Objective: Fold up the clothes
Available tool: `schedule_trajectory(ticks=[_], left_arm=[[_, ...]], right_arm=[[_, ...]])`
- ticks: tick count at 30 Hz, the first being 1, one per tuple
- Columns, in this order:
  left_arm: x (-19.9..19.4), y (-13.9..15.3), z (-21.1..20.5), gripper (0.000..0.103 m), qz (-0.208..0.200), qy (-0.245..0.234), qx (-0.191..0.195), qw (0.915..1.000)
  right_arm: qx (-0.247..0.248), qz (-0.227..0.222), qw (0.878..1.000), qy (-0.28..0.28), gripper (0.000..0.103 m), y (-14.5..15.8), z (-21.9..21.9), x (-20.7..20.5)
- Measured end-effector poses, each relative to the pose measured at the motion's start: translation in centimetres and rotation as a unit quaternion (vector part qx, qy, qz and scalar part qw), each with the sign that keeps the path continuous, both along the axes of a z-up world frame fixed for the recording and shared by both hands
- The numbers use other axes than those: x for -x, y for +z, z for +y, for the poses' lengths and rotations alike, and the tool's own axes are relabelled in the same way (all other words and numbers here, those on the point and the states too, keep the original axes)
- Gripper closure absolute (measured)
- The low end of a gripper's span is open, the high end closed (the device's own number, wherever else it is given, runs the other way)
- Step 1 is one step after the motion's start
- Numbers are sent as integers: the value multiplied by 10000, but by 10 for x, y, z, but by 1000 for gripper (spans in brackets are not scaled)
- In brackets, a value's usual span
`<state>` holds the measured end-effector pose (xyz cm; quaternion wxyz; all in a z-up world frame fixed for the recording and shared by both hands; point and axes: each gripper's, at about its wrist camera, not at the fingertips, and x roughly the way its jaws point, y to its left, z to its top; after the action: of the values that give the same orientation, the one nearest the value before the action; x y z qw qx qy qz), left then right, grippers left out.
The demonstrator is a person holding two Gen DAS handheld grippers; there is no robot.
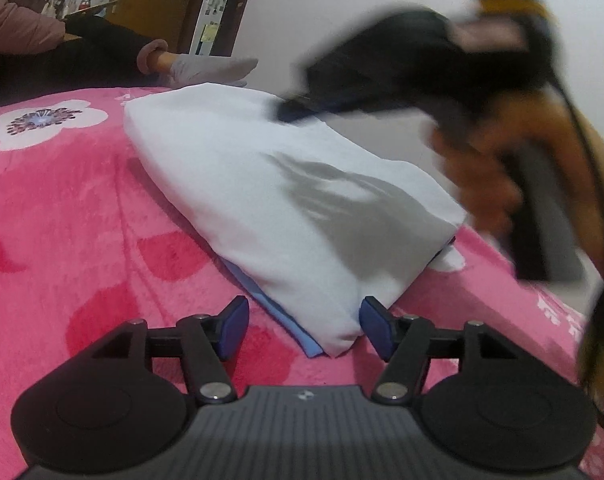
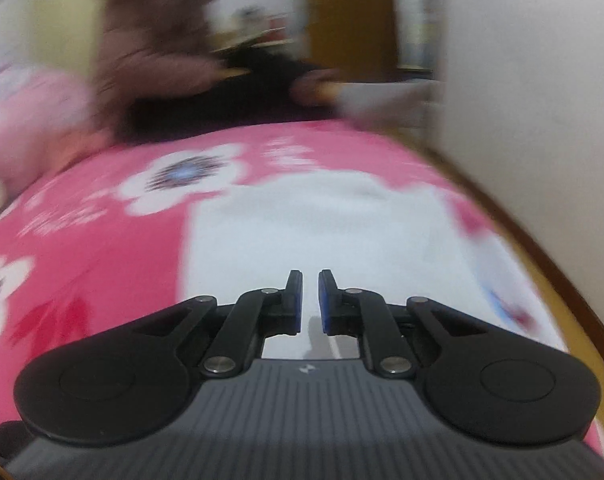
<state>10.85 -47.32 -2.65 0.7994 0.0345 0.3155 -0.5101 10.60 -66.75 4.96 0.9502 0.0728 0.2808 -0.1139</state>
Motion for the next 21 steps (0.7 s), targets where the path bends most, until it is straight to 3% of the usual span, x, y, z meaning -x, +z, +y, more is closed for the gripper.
schedule_trajectory(ticks=[4, 7, 10, 13, 17, 21], left_arm=[[-4, 0, 1, 38, 98, 27, 53, 9999], [-5, -1, 2, 37, 137, 39, 94, 9999], [-7, -1, 3, 37, 201, 49, 137, 9997], [-8, 0, 3, 37, 192, 53, 139, 9997], [-7, 0, 2, 37, 197, 61, 139, 9997], [-9, -1, 2, 37, 222, 65, 162, 9996]], right_arm=[[301, 359, 9964, 706, 95, -1, -4, -67], [470, 770, 9951, 407, 95, -20, -20, -106], [411, 887, 9952, -79, 98, -38, -40, -109], [334, 718, 9968, -100, 97, -35, -39, -98], [519, 461, 9972, 285, 96, -12, -25, -88], [281, 431, 9933, 1037, 96, -3, -14, -101]])
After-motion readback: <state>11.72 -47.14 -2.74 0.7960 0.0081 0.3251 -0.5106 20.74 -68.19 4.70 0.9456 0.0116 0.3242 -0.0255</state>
